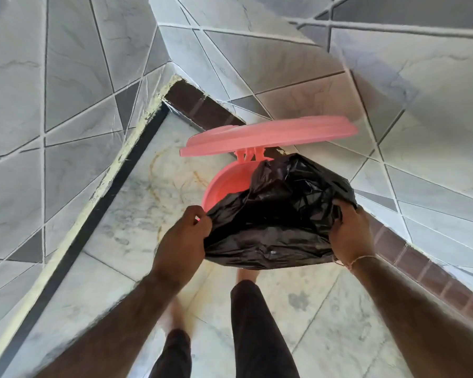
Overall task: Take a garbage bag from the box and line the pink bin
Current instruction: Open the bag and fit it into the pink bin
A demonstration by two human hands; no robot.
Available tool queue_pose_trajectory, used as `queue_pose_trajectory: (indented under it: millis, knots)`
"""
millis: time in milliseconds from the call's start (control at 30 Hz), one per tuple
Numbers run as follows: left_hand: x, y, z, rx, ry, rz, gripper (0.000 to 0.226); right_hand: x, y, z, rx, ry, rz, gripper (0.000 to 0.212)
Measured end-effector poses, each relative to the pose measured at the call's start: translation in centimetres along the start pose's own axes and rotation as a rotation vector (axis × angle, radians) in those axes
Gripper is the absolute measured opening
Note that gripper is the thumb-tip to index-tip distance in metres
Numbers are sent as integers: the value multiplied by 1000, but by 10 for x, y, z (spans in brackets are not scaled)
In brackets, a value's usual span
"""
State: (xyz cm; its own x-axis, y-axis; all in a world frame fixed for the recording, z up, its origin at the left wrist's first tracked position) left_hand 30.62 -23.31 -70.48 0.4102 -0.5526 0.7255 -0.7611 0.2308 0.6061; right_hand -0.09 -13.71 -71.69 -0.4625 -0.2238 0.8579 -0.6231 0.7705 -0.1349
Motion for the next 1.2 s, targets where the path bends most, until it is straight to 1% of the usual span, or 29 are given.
queue_pose_trajectory:
  millis: [67,133,200,233,333,400,467,567,633,700,800,900,967,1033,1100,1133,1200]
  knots:
    - [-9,-7,0,-5,-60,80,19,-2,5,0,12,-18,-27,42]
    - [-13,-21,5,94,-65,107,33,-4,9,4,25,-32,-53,36]
    - [-9,-32,11,197,-12,84,41,-9,7,7,47,-75,-97,38]
    - [-6,-36,14,240,21,66,40,-13,6,9,62,-104,-113,46]
    - [-3,-50,18,367,82,-2,34,-26,8,10,63,-190,-133,82]
    - [-9,-66,12,484,83,-112,38,-34,16,6,63,-226,-197,90]
    - [-20,-77,1,540,61,-237,58,-41,28,2,68,-250,-259,91]
    - [-43,-85,-26,555,-13,-346,83,-49,45,-7,71,-270,-266,92]
    - [-61,-88,-43,585,-61,-326,92,-54,49,-11,64,-266,-248,91]
    - [-75,-90,-55,617,-69,-293,91,-63,50,-13,57,-263,-250,90]
    - [-92,-95,-57,643,-50,-266,85,-78,57,-9,8,-237,-231,90]
    - [-106,-104,-46,628,-50,-208,83,-92,64,0,-46,-182,-209,78]
    - [-109,-109,-33,609,-19,-155,84,-96,64,7,-72,-145,-214,68]
    - [-105,-112,-18,588,15,-117,82,-96,62,18,-81,-111,-195,67]
    - [-98,-112,-2,557,27,-89,77,-95,58,34,-60,-97,-129,69]
    - [-94,-112,6,531,18,-68,76,-95,54,42,-19,-100,-101,68]
    - [-89,-114,21,482,-39,-43,78,-92,43,56,68,-143,-106,64]
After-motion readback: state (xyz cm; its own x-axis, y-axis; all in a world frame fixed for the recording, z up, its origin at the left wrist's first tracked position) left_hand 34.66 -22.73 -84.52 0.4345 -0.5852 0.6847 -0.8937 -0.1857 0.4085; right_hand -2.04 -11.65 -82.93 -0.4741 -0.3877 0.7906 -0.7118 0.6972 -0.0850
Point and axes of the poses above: each hand's wrist, its own z-axis towards the middle knuckle, its own x-axis out of the back of the hand, y = z × x, the point moved 7 cm from there along z, towards the middle knuckle, and after that the axes turned 7 degrees about -z, right-handed, at the moved point
